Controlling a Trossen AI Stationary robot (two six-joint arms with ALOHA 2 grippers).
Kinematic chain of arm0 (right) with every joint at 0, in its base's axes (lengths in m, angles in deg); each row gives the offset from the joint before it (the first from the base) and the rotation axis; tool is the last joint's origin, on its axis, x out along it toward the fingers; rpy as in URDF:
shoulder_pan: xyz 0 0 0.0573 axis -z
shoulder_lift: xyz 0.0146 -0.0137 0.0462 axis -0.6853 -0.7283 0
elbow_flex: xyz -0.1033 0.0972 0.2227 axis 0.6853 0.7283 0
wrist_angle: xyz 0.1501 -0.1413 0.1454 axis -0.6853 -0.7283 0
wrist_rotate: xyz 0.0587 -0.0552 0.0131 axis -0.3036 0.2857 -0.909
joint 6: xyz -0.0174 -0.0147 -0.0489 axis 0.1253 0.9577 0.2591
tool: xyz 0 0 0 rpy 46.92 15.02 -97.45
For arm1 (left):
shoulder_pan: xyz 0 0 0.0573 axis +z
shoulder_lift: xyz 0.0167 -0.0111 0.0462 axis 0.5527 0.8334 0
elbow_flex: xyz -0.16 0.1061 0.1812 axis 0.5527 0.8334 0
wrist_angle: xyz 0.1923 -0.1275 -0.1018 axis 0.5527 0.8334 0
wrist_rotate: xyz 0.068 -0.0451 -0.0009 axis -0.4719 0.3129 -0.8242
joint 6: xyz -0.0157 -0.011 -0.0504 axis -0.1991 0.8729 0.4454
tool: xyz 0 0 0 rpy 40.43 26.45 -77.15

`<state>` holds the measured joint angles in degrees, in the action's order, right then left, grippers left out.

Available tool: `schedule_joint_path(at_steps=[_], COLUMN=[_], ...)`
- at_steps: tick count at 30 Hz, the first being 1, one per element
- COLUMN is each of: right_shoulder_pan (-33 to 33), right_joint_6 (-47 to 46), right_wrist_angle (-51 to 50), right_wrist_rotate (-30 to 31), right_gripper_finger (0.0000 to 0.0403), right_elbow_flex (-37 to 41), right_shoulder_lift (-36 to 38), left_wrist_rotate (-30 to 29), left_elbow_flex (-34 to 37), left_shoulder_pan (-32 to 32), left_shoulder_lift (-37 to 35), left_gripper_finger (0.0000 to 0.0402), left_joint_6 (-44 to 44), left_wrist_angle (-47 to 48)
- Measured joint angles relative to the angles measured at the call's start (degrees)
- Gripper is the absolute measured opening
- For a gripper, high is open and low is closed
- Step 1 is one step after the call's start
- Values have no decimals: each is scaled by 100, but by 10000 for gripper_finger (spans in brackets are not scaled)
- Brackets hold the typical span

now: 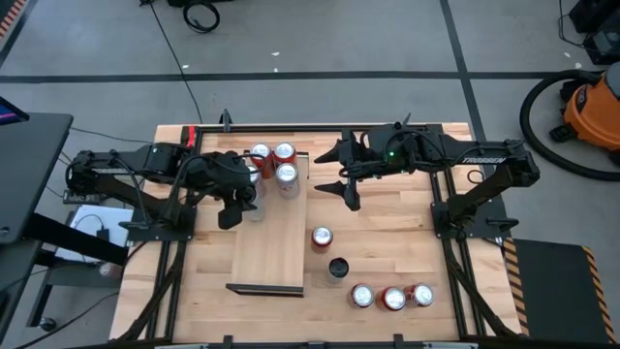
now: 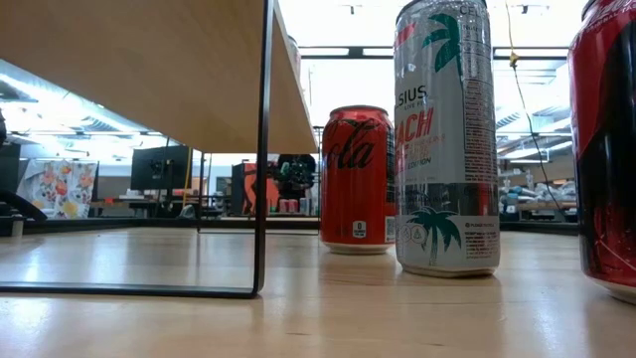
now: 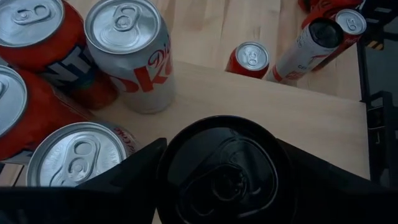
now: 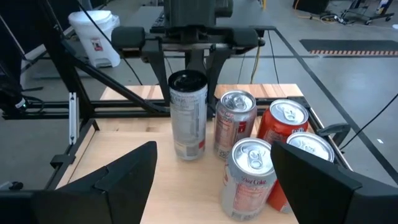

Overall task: Pick and place cans onto a shelf
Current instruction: Put the top white-pink soda can on the shelf

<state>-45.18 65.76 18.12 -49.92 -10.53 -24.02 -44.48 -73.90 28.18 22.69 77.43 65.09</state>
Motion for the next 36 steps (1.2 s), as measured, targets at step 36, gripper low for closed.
schedule_joint_path(at_steps=[36], right_shoulder_pan=[1], right_joint_6=[4], right_wrist_angle=[231], right_wrist_rotate=[25], right_gripper_finger=[324], right_elbow_flex=[0], right_shoulder_lift=[0], left_wrist_rotate=[48], left_elbow_flex=[-24], left_shoulder_pan=[0], left_shoulder_lift=[212], left_gripper_finger=[317], left_joint_6=[127], left_wrist_angle=[-131])
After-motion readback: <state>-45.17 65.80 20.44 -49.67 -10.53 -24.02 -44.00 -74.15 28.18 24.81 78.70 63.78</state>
